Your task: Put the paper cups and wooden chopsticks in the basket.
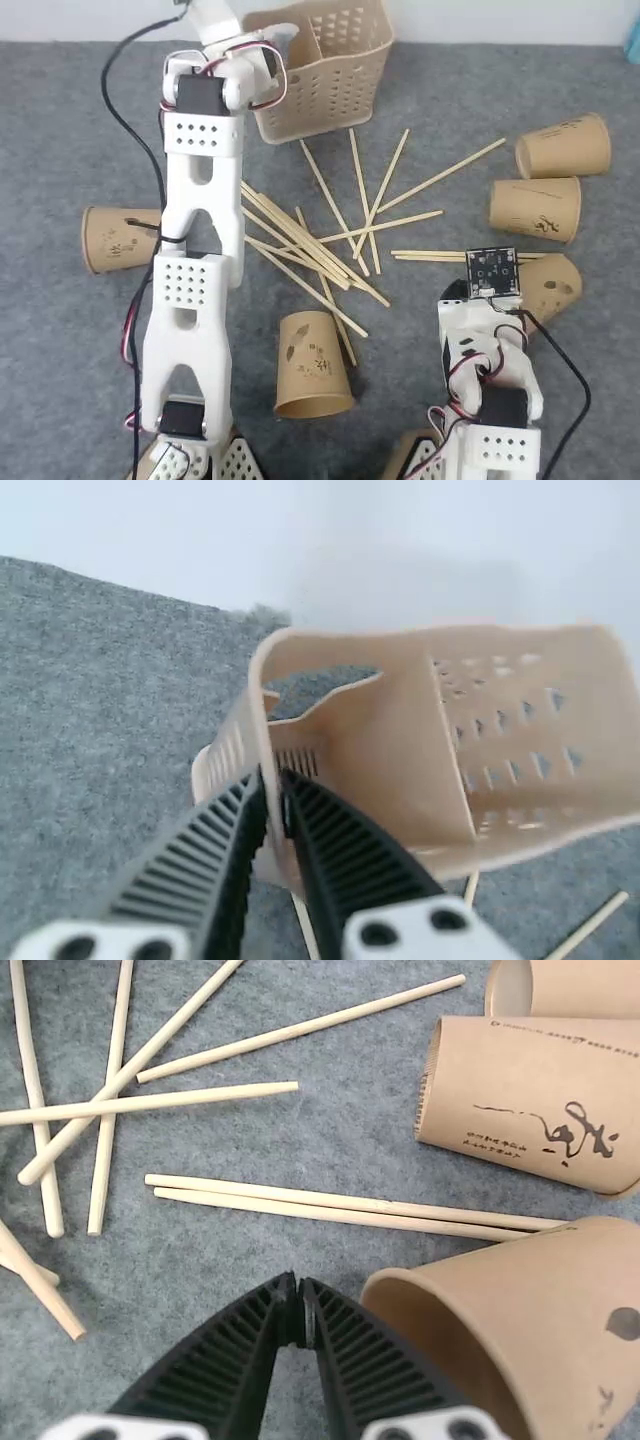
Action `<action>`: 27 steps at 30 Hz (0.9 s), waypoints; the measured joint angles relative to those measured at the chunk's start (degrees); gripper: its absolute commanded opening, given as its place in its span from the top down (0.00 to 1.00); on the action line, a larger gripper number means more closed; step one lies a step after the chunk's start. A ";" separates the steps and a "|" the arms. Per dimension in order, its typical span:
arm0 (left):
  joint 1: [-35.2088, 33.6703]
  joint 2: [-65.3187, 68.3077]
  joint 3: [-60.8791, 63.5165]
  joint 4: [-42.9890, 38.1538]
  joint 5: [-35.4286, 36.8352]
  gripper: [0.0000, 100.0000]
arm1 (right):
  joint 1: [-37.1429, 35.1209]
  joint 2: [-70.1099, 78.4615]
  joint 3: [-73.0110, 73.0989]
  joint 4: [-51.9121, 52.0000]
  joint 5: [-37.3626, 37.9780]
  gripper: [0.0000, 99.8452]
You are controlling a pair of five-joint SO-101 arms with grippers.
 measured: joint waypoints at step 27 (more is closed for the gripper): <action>0.79 7.65 1.41 -8.18 -2.73 0.99 | 0.00 0.00 0.00 0.00 0.00 0.99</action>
